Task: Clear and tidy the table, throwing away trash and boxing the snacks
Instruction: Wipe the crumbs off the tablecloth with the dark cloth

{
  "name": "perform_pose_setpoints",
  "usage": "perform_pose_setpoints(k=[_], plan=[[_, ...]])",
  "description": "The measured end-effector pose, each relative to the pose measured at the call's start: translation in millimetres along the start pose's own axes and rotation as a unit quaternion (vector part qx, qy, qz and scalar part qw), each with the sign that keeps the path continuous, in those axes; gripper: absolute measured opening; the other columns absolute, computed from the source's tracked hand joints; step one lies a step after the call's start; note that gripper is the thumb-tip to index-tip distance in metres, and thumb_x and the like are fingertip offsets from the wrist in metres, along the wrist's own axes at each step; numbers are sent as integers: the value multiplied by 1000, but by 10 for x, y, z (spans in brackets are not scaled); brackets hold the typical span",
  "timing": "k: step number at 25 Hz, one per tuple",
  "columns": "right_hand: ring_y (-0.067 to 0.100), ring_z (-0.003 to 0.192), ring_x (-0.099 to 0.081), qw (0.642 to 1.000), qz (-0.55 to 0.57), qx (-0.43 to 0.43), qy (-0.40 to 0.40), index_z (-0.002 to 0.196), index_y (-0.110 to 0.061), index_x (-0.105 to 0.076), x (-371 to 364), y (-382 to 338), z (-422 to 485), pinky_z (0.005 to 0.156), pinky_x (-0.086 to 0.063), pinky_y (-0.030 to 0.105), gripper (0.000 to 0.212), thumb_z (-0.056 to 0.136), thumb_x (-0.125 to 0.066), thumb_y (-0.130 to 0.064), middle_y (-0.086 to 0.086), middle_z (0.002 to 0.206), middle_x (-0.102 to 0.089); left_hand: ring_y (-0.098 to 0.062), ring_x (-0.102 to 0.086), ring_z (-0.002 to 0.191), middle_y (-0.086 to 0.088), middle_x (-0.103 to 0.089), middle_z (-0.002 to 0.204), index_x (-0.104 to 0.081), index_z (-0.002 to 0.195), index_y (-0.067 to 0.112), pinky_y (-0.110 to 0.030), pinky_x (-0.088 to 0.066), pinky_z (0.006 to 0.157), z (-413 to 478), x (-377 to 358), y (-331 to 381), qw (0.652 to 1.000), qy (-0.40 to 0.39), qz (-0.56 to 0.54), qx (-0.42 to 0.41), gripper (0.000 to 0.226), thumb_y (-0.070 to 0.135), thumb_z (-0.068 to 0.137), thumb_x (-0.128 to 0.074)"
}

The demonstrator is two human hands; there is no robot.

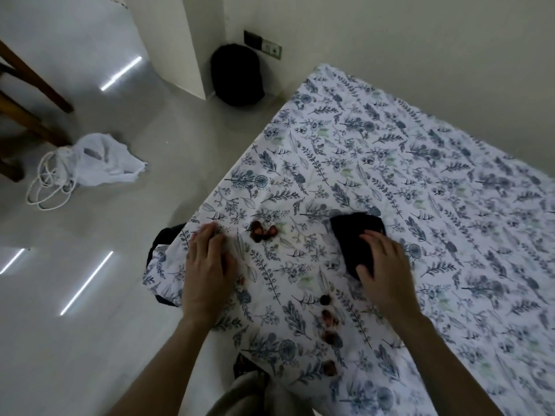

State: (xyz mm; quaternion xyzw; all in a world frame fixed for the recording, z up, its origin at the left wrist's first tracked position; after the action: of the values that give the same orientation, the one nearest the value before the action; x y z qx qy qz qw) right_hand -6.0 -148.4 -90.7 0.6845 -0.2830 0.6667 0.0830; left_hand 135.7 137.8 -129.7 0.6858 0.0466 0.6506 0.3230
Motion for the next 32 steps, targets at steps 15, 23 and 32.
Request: perform_pose_setpoints(k=[15, 23, 32], plan=[[28, 115, -44, 960, 158, -217, 78, 116, -11, -52, -201, 54, -2008, 94, -34, 33, 56, 75, -58, -49, 11, 126, -48, -37, -37, 131, -18, -42, 140, -49, 121, 1, -50, -35, 109, 12, 45, 38, 1000, 5, -1, -24, 32, 16, 93, -51], [32, 138, -25, 928, 60, -353, 106, 140, -14, -35, -445, -463, -2209, 114, -20, 53, 70, 84, -39, -56, 9, 148, -33, -30, -25, 145, -18, -31, 154, -40, 138, 1, -49, -19, 120, 330, 199, -392, 940, -143, 52, -304, 56, 35, 95, -37], [36, 142, -18, 897, 116, -392, 168, 144, -11, -31, -537, -589, -1656, 112, -25, 56, 80, 83, -34, -61, 15, 155, -20, -24, -26, 146, -14, -32, 154, -39, 142, 3, -50, -26, 117, 278, 196, -448, 950, -107, 22, -294, 52, 29, 97, -42]])
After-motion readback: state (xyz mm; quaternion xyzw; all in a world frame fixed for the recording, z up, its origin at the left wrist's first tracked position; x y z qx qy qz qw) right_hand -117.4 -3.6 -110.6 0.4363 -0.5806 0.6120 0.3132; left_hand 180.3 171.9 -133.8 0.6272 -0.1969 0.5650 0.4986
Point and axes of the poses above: each hand's wrist, its own z-axis towards the middle knuckle, its own x-axis out of the back of the hand, y = z × x, the point moved 6 cm from there along z, towards the middle knuckle
